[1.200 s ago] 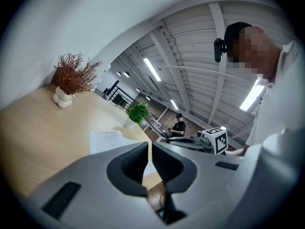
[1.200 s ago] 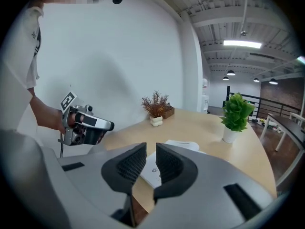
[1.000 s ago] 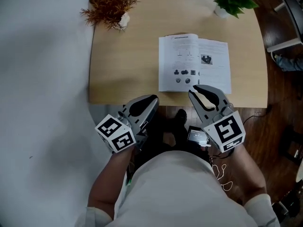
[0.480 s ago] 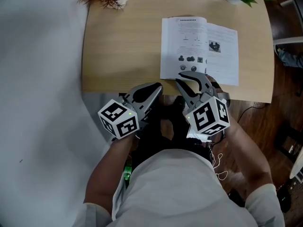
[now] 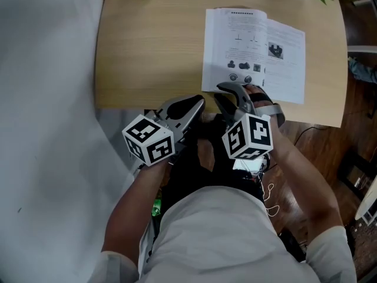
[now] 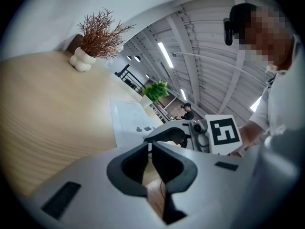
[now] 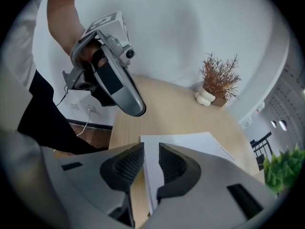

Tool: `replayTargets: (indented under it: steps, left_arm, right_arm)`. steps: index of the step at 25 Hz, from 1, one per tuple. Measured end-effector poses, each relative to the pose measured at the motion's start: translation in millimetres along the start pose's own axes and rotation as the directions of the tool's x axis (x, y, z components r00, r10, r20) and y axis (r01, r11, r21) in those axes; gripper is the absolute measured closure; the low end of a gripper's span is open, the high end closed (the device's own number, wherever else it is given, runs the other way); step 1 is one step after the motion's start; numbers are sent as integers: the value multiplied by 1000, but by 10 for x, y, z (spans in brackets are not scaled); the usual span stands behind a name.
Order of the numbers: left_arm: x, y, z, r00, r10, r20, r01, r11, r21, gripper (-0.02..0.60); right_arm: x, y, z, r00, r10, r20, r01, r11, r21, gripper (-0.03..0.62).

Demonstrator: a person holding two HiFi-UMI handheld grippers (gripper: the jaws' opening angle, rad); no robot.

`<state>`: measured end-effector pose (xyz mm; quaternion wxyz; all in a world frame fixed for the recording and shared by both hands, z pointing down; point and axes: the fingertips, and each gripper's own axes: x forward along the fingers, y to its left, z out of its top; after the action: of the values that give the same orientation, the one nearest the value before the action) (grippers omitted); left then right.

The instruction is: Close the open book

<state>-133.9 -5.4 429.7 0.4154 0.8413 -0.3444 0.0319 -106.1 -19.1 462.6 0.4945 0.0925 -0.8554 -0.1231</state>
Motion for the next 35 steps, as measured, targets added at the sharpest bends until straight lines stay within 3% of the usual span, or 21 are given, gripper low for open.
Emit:
replayTargets:
  steps: [7, 16, 35]
  left_arm:
    - [45, 105, -39, 1000, 1, -3, -1, 1000, -21, 581]
    - [66, 131, -60, 1000, -20, -17, 20, 999, -31, 581]
    - [124, 94, -112, 998, -45, -34, 44, 998, -37, 581]
  right_arm:
    - [231, -4, -25, 998, -16, -59, 22, 994, 106, 519]
    - [342, 14, -94, 996, 1, -93, 14, 987, 159, 519]
    - [362, 33, -113, 998, 29, -48, -16, 967, 253, 591]
